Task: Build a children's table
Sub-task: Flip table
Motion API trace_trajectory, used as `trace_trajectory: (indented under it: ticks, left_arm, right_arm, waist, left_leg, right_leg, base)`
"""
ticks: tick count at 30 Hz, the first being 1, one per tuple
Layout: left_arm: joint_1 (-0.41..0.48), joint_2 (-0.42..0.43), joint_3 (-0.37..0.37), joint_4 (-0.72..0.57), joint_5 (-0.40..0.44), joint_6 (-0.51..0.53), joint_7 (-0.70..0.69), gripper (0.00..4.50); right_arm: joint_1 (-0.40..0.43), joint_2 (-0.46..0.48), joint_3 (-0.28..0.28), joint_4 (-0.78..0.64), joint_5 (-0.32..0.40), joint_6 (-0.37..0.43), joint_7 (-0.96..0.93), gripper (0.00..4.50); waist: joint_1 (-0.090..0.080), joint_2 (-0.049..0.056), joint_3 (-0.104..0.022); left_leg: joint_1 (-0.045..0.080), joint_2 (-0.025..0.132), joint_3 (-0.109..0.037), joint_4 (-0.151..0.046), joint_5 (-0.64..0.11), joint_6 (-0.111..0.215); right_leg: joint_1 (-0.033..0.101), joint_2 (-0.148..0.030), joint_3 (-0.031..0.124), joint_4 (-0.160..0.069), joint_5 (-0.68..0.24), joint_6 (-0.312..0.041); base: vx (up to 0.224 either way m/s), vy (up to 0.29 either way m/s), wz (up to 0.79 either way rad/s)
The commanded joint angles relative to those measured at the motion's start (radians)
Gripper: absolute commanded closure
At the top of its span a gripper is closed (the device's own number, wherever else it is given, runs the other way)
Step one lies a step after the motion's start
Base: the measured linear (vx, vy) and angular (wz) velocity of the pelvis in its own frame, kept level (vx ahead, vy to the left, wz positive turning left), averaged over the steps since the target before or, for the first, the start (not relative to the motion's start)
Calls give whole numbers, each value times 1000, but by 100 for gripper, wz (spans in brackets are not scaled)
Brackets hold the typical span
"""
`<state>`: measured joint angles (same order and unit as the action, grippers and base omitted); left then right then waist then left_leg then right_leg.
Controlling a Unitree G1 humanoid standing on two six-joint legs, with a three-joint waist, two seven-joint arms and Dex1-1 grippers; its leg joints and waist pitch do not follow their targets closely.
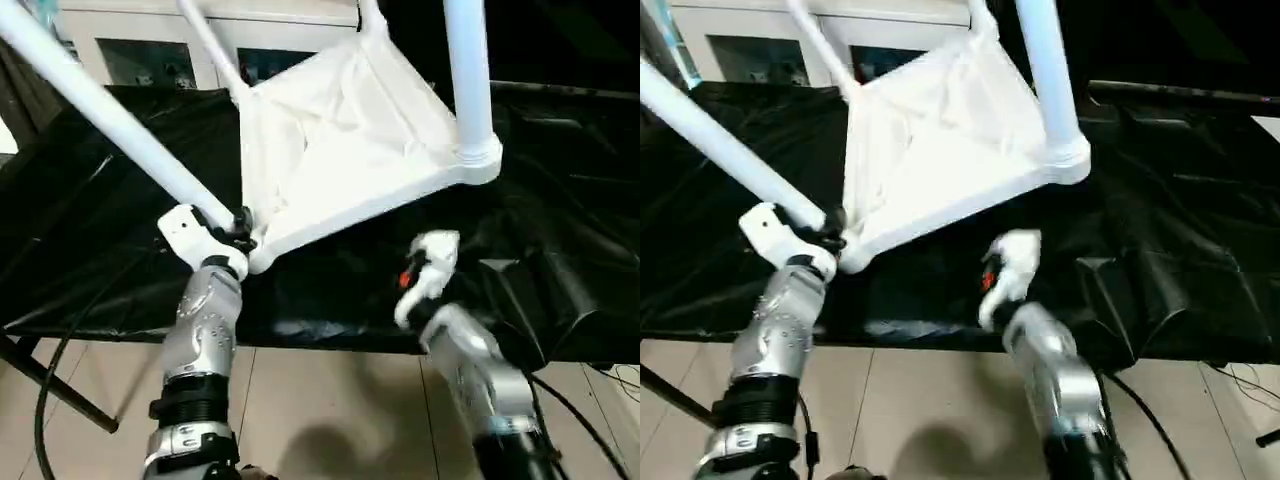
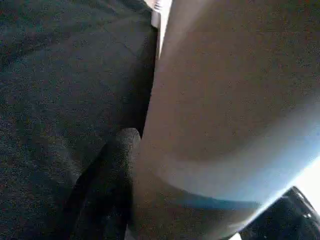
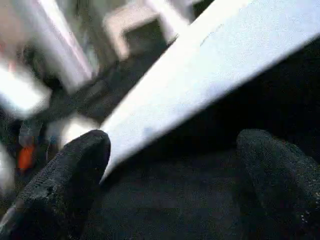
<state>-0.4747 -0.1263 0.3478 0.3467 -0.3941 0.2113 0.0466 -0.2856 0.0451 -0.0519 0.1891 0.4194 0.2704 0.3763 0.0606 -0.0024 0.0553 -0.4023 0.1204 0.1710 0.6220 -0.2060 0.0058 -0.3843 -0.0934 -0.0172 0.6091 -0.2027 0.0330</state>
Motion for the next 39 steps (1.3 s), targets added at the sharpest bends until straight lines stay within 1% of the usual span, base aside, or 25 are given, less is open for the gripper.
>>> trace_trajectory:
  ticks: [1,2,3,5,7,8,9,10,12,13,14,15,17,18,19,20,21,23,25,26,31,32,35,36,39]
  left_arm:
    - [-2,-41,14,18,-41,23,20,218]
    - [-2,-42,11,15,-45,26,23,218]
    - [-1,-43,8,11,-50,29,26,218]
    - [0,-43,6,7,-51,32,28,218]
    - [8,-47,5,-5,-52,43,30,218]
    - [8,-47,5,-5,-52,43,30,218]
    - [11,-48,3,-11,-52,47,30,218]
    - [11,-48,3,-11,-52,47,30,218]
    - [14,-48,1,-17,-54,52,28,218]
    - [18,-50,-4,-24,-57,57,24,218]
    - [20,-50,-6,-27,-58,59,22,218]
    - [23,-52,-9,-31,-59,63,19,218]
    - [25,-53,-12,-35,-59,65,19,218]
    - [29,-55,-16,-41,-59,69,17,218]
    - [32,-56,-18,-45,-59,72,16,218]
    - [35,-57,-19,-49,-60,75,15,218]
    - [37,-58,-20,-52,-61,78,14,218]
    - [42,-58,-23,-60,-61,84,11,218]
    - [47,-60,-27,-66,-62,90,7,218]
    - [49,-60,-29,-69,-62,91,5,218]
    - [62,-65,-39,-88,-62,104,-2,218]
    - [64,-66,-41,-90,-62,106,-3,218]
    - [69,-70,-45,-96,-66,114,-9,218]
    - [72,-71,-50,-99,-68,119,-16,218]
    - [76,-74,-54,-105,-67,123,-19,218]
  right_arm:
    - [-22,18,-48,39,55,-17,-30,0]
    - [-37,32,-67,54,78,-23,-32,0]
    - [-48,42,-80,65,92,-25,-31,0]
    - [-67,54,-94,81,102,-32,-29,0]
    - [-139,80,-143,162,126,-49,-59,0]
    - [-142,80,-145,166,127,-50,-60,0]
    - [-190,84,-170,231,131,-62,-79,0]
    - [-190,84,-170,231,131,-62,-79,0]
    - [-244,82,-194,305,133,-84,-104,0]
    - [-301,77,-222,381,148,-100,-112,0]
    - [-316,74,-228,399,151,-104,-114,0]
    - [-344,68,-237,435,154,-110,-108,0]
    - [-368,63,-244,465,154,-113,-106,0]
    - [-399,56,-255,506,152,-120,-103,0]
    - [-422,51,-263,537,151,-126,-101,0]
    - [-445,46,-272,568,153,-128,-106,0]
    - [-461,42,-278,589,154,-130,-110,0]
    - [-496,27,-269,650,131,-135,-106,0]
    - [-521,22,-280,694,134,-144,-99,0]
    - [-530,20,-287,709,137,-148,-96,0]
    - [-576,8,-306,788,131,-173,-76,0]
    - [-584,7,-310,800,132,-178,-74,29]
    - [-604,4,-323,827,141,-195,-65,41]
    - [-610,4,-326,835,142,-207,-61,55]
    - [-624,1,-338,859,144,-220,-57,83]
  waist:
    - [0,-12,-59]
    - [0,-17,-58]
    - [1,-13,-58]
    - [1,-15,-59]
    - [0,-15,-58]
    - [-2,-14,-59]
    - [-3,-14,-59]
    - [-3,-13,-59]
    - [-2,-14,-61]
    - [0,-16,-61]
    - [-1,-15,-63]
    - [-1,-21,-64]
    - [4,-17,-65]
    - [5,-24,-66]
    - [3,-23,-66]
    - [4,-23,-66]
    - [3,-23,-66]
    - [6,-27,-66]
    - [7,-29,-67]
    - [9,-27,-68]
    - [13,-30,-70]
    - [16,-30,-70]
    - [19,-30,-70]
    - [19,-27,-71]
    - [20,-28,-71]
  left_leg:
    - [25,100,-42,-103,-190,37]
    - [24,100,-40,-103,-181,42]
    - [24,100,-38,-102,-172,48]
    - [24,101,-37,-102,-162,50]
    - [24,101,-36,-104,-161,48]
    - [27,101,-35,-104,-174,40]
    - [27,100,-34,-104,-178,35]
    - [28,100,-33,-104,-177,34]
    - [28,100,-31,-101,-151,35]
    - [29,99,-29,-100,-142,39]
    - [27,98,-29,-98,-124,47]
    - [25,99,-25,-95,-105,59]
    - [28,100,-21,-93,-90,71]
    - [28,101,-19,-91,-79,78]
    - [25,101,-19,-91,-74,81]
    - [27,101,-16,-89,-79,83]
    - [26,101,-16,-90,-77,85]
    - [30,104,-9,-87,-67,88]
    - [28,104,-5,-84,-53,95]
    - [29,105,-4,-83,-54,97]
    - [29,106,-1,-79,-32,111]
    - [29,106,0,-78,-24,117]
    - [29,107,1,-77,-23,122]
    - [30,107,1,-77,-24,120]
    - [30,107,2,-76,-26,119]
  right_leg:
    - [22,-67,31,-69,-123,-233]
    - [23,-67,30,-68,-116,-235]
    - [23,-68,31,-67,-107,-237]
    - [24,-68,30,-66,-100,-238]
    - [24,-66,29,-66,-102,-239]
    - [22,-67,29,-66,-118,-243]
    - [20,-66,29,-66,-124,-244]
    - [21,-66,29,-67,-124,-243]
    - [22,-65,28,-63,-92,-245]
    - [21,-65,28,-63,-81,-245]
    - [25,-66,27,-59,-63,-253]
    - [26,-66,28,-58,-39,-257]
    - [24,-67,27,-55,-26,-263]
    - [25,-66,26,-54,-15,-266]
    - [26,-66,26,-51,-12,-271]
    - [24,-66,26,-52,-19,-277]
    - [26,-66,25,-52,-21,-277]
    - [23,-63,25,-51,-13,-276]
    - [23,-65,26,-48,-6,-281]
    - [22,-66,26,-48,-7,-282]
    - [20,-63,25,-43,13,-286]
    - [19,-63,25,-42,22,-288]
    - [19,-62,25,-42,20,-290]
    - [17,-62,24,-41,20,-290]
    - [18,-62,25,-41,22,-292]
  base:
    - [0,0,0]
    - [0,0,0]
    - [0,0,0]
    - [0,0,0]
    - [0,0,0]
    - [0,0,0]
    - [0,0,0]
    - [0,0,0]
    - [0,0,0]
    - [0,0,0]
    - [0,0,0]
    - [0,0,0]
    - [0,0,0]
    - [0,0,0]
    - [0,0,0]
    - [0,0,0]
    - [0,0,0]
    - [0,0,0]
    - [0,0,0]
    - [0,0,0]
    - [0,0,0]
    - [0,0,0]
    - [0,0,0]
    - [0,0,0]
    - [0,0,0]
